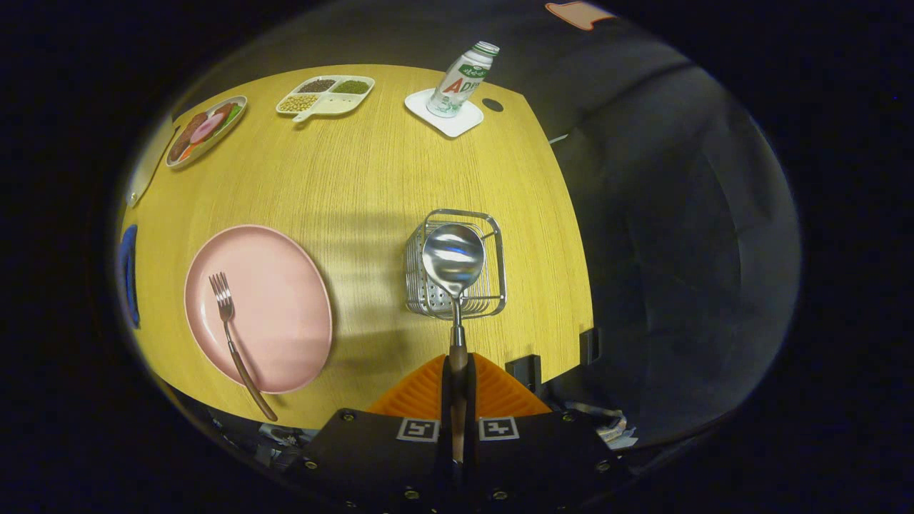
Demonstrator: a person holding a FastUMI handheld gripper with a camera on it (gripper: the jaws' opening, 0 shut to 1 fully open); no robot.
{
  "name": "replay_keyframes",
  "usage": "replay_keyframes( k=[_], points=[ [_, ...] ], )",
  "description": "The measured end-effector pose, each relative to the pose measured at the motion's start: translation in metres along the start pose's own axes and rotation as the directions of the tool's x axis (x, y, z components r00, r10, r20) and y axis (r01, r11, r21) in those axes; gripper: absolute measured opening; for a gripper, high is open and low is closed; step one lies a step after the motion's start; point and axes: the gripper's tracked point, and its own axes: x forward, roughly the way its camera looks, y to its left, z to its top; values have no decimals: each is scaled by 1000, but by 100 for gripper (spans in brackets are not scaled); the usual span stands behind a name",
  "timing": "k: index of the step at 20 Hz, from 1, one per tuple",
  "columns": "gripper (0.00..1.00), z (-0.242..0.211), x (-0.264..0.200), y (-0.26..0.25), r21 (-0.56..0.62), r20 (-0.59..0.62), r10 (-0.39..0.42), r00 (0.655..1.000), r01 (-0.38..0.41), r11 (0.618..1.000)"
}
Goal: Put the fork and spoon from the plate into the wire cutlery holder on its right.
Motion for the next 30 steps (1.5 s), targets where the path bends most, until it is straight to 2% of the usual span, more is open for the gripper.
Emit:
replay_keyframes(
  k=[7,11,14,17,23,30],
  points=[
    [6,1,23,-8,-41,-75,12,997,-15,999],
    [6,5,24,-9,-63,-72,21,997,-26,998],
    [12,12,16,-12,-75,-54,10,998,-14,997],
    [22,16,4,-9,-62,-30,26,999,-28,998],
    [22,16,-22,-11,-36,17,3,1000,-2,999],
    [22,23,-51,12,-74,73,-10,997,15,997]
  ],
)
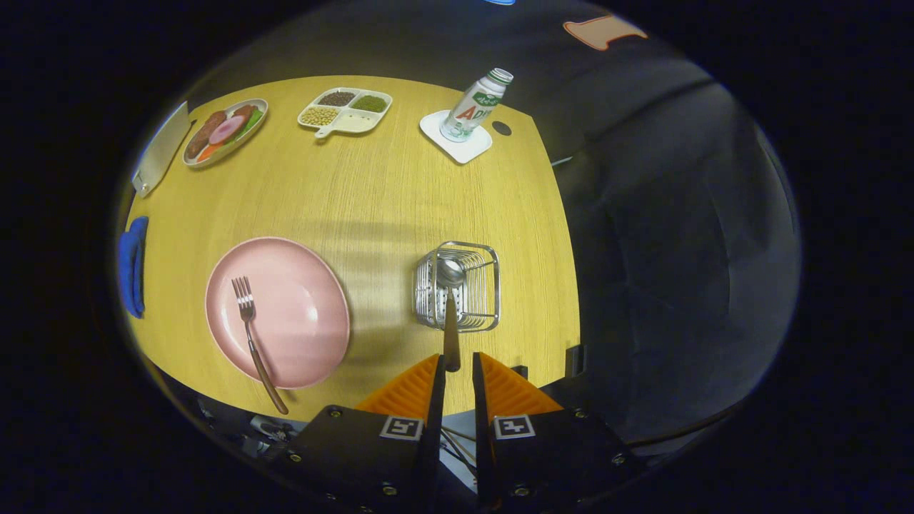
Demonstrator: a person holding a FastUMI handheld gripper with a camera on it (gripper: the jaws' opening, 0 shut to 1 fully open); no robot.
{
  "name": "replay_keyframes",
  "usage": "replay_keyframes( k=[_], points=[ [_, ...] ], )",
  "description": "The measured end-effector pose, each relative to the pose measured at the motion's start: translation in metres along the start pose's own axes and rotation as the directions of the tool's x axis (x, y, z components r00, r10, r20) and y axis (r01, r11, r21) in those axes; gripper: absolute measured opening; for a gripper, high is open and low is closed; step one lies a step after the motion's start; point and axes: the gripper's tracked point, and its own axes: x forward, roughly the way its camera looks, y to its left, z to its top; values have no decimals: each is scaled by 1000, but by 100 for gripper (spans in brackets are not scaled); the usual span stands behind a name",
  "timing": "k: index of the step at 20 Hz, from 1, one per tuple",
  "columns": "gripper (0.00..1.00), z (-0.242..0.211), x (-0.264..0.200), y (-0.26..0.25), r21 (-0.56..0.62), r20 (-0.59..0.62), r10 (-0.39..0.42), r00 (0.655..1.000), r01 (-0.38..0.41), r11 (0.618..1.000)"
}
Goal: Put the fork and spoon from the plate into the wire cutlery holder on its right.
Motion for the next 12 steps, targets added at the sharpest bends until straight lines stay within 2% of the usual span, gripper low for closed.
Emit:
replay_keyframes(
  k=[6,12],
  points=[
    [22,2,-21,46,-76,34,24,999,-22,997],
    [22,-8,-31,110,-174,37,91,995,-83,981]
  ],
)
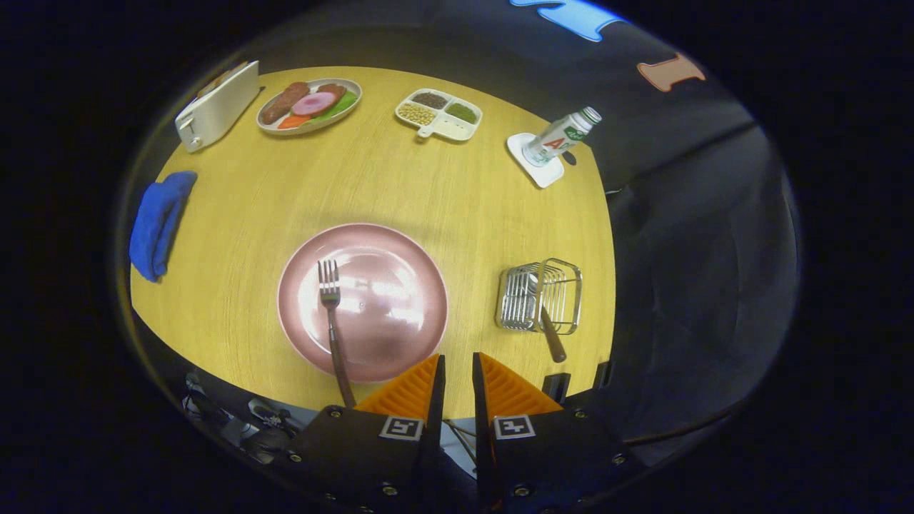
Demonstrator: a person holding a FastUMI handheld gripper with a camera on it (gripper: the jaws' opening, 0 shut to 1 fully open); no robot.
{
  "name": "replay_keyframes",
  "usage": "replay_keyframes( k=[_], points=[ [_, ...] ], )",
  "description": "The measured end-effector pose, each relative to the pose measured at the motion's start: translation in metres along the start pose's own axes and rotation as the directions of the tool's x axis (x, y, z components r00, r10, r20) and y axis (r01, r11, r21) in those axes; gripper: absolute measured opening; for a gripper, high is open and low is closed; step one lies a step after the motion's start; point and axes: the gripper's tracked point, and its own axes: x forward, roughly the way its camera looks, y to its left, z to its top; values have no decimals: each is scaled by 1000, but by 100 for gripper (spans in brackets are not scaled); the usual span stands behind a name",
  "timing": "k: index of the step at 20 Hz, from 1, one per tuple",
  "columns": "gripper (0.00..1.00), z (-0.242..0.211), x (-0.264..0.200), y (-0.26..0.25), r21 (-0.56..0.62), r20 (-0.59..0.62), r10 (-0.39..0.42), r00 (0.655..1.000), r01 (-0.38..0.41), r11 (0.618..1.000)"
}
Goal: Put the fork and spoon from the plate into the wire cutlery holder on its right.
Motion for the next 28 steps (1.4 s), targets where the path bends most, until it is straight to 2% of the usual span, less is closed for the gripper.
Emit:
replay_keyframes(
  k=[9,19,28],
  points=[
    [23,-5,16,72,-89,-39,94,995,-97,991],
    [23,-15,60,111,-74,-98,216,971,-224,972],
    [23,-34,83,116,-85,-156,228,961,-243,966]
  ],
)
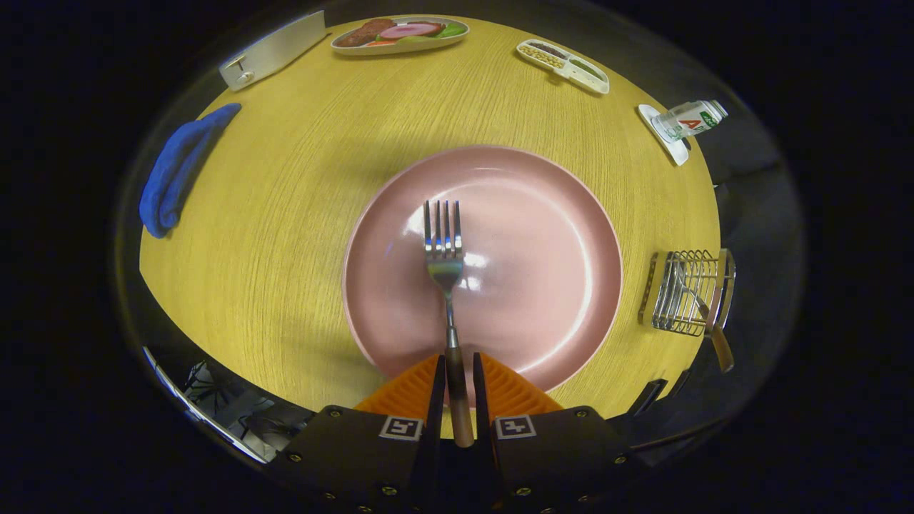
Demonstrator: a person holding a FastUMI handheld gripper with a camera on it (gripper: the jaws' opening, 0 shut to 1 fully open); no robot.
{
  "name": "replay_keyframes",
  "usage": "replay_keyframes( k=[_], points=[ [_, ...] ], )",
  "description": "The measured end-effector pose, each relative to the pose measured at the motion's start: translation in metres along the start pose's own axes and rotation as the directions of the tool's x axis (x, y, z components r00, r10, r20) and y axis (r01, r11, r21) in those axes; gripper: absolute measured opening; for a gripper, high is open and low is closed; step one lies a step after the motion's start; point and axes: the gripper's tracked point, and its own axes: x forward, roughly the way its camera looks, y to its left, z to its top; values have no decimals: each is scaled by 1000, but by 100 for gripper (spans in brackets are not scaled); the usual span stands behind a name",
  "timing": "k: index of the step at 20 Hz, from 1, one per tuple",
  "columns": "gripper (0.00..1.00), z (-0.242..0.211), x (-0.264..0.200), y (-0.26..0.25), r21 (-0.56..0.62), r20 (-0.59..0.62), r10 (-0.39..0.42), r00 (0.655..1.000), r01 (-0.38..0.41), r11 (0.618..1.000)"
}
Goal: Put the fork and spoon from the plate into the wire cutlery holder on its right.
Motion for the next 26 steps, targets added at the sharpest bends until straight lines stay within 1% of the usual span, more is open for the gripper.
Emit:
replay_keyframes(
  k=[1,3,5,6,10,17,26],
  points=[
    [22,-2,-3,3,-3,-5,10,1000,-10,1000],
    [10,-2,2,2,4,-10,12,1000,-12,1000],
    [9,2,1,4,9,-8,22,1000,-22,1000],
    [5,0,-1,3,12,-18,23,1000,-23,1000],
    [5,3,-10,0,36,-10,22,1000,-21,999],
    [5,15,-49,-43,88,10,-78,997,77,993],
    [5,8,-88,-112,203,-8,-183,983,180,963]
  ],
)
